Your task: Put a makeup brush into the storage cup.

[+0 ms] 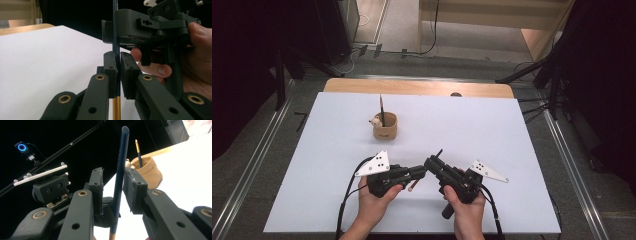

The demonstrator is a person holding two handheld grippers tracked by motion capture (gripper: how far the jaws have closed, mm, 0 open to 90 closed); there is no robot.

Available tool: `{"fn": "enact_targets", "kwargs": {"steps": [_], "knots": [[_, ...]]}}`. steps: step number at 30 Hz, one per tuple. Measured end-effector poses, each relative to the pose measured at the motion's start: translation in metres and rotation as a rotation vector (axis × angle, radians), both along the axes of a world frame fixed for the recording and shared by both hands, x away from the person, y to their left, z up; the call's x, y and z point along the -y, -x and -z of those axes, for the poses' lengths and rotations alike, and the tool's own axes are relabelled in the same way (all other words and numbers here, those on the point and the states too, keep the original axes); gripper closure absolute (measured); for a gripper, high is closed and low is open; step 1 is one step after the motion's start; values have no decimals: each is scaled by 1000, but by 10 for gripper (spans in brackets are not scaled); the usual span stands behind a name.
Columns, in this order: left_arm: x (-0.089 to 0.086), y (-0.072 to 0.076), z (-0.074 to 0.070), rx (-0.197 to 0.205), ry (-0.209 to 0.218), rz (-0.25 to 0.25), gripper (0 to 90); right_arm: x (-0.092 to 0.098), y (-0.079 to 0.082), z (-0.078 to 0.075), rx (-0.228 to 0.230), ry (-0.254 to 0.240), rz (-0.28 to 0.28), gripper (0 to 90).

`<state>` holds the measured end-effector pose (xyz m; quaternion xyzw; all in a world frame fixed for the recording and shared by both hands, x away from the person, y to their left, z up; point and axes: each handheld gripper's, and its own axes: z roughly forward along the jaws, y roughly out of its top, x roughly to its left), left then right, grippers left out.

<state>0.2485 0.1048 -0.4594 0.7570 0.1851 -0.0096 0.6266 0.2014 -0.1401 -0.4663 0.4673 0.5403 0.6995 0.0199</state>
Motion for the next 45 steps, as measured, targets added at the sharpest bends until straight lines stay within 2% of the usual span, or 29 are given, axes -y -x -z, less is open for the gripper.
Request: {"fn": "enact_targets", "kwargs": {"steps": [7, 10, 16, 20, 23, 32, 36, 39, 42, 45], "knots": [[2, 1, 0, 5, -5, 6, 847, 0, -1, 3, -21, -25, -13, 782], [2, 1, 0, 5, -2, 8, 847, 0, 0, 3, -19, -15, -10, 849], [2, 1, 1, 6, -7, 9, 846, 0, 0, 3, -1, 8, -4, 857], [2, 0, 2, -11, -1, 16, 843, 0, 0, 3, 12, 29, -3, 859], [3, 0, 3, -9, -2, 11, 835, 0, 0, 3, 18, 43, -4, 859], [-6, -4, 1, -6, 0, -11, 771, 8, -1, 3, 47, 131, 58, 860], [-11, -7, -1, -6, 1, -33, 747, 9, 0, 0, 84, 207, 93, 859], [-14, -9, -3, -14, -1, -36, 745, 8, 2, -4, 114, 298, 113, 859], [-16, -9, -6, -3, -19, -43, 756, 4, 4, -8, 134, 451, 141, 859], [-17, -8, -10, -1, -27, -55, 742, 0, 6, -10, 163, 547, 163, 859]]}}
